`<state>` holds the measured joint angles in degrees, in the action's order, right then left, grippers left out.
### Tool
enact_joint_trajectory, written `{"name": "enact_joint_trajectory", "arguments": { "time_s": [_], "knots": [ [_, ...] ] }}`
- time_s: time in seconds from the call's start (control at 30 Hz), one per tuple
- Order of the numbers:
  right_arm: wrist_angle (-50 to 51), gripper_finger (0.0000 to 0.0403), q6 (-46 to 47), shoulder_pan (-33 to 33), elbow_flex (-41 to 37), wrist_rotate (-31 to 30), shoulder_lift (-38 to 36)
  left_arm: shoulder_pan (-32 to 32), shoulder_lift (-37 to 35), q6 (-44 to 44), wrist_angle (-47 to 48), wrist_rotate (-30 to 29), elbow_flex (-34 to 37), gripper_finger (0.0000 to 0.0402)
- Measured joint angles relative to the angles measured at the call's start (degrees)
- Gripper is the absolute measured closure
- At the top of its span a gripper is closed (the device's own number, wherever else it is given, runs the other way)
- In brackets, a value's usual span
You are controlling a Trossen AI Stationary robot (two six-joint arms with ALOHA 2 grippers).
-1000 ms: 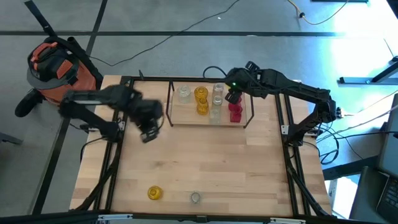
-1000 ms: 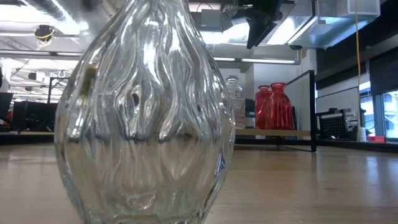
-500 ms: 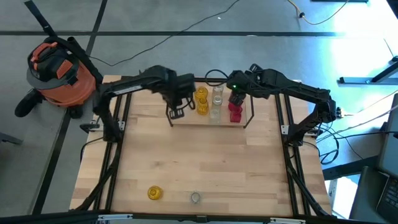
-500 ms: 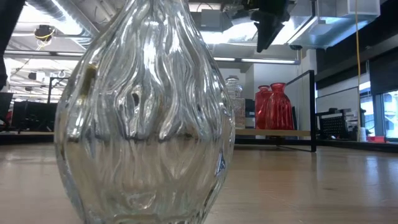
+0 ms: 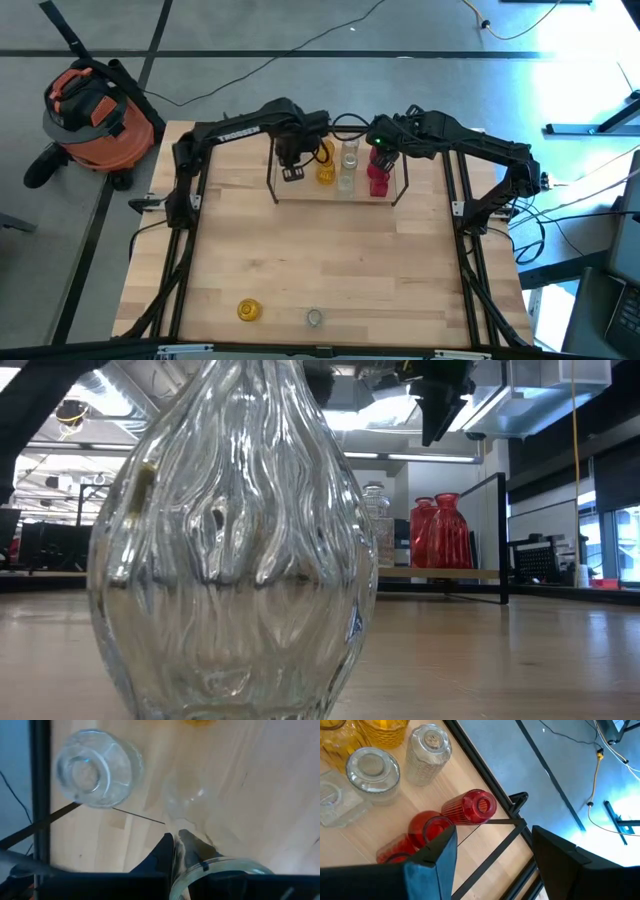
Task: Sort vases onto shelf
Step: Put the transparent vase on the shelf aligned with the other transparent vase
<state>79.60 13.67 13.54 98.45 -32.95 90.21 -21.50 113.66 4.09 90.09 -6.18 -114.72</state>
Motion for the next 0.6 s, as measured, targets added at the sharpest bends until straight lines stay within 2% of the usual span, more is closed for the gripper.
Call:
{"name": "enact_joint_trajectory", "arguments": {
  "time_s": [0.27, 0.6],
  "knots": [
    [0.06, 0.0192, 0.29, 0.00, 0.00, 0.02, 0.00, -0.32, 4.58, 0.74, 0.00, -0.55, 0.00, 0.0383],
    [0.06, 0.0192, 1.53, -0.02, 0.00, 0.14, -0.02, -2.39, 4.88, 2.10, -0.34, -2.09, 0.00, 0.0374]
  ]
}}
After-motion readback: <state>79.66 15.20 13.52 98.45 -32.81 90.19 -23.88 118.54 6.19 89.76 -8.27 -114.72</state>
